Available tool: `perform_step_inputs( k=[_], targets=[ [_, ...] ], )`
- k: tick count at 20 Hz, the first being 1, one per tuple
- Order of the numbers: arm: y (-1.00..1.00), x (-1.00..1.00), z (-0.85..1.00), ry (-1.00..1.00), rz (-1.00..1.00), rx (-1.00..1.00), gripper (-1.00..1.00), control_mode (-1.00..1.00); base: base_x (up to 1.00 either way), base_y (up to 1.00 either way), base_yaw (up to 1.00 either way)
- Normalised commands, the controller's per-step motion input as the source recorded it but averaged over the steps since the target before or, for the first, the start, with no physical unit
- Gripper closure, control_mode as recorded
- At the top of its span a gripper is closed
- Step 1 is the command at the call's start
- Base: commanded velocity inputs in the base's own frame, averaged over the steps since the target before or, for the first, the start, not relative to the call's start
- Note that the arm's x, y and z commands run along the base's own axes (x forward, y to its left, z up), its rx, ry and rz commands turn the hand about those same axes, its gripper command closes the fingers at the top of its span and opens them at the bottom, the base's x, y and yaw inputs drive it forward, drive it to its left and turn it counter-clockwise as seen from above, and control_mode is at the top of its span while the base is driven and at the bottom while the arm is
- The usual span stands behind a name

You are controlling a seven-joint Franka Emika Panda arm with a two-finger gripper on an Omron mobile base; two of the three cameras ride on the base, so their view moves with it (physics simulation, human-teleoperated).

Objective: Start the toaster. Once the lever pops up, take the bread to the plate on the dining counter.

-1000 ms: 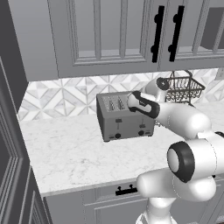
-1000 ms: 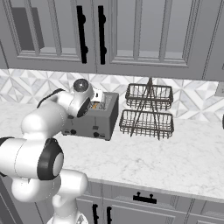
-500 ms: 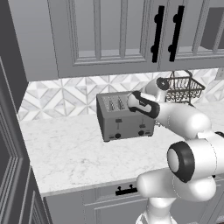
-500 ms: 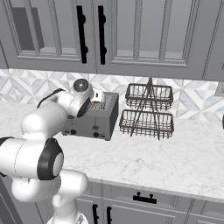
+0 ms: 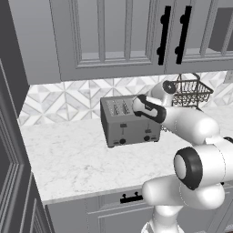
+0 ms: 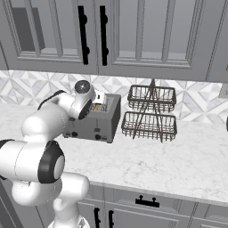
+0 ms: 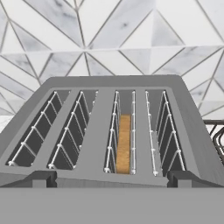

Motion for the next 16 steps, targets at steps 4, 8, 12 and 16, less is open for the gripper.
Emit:
perform_step_inputs(
  k=[4, 8, 12, 16],
  targets=[
    [0.00, 0.00, 0.00, 0.00, 0.00, 0.00, -1.00, -1.00, 0.00, 0.00, 0.00],
    [0.00, 0.00, 0.00, 0.00, 0.00, 0.00, -1.00, -1.00, 0.00, 0.00, 0.00],
    [0.00, 0.00, 0.00, 0.00, 0.00, 0.00, -1.00, -1.00, 0.00, 0.00, 0.00],
    [0.00, 0.00, 0.00, 0.00, 0.00, 0.00, -1.00, -1.00, 0.00, 0.00, 0.00]
  ],
)
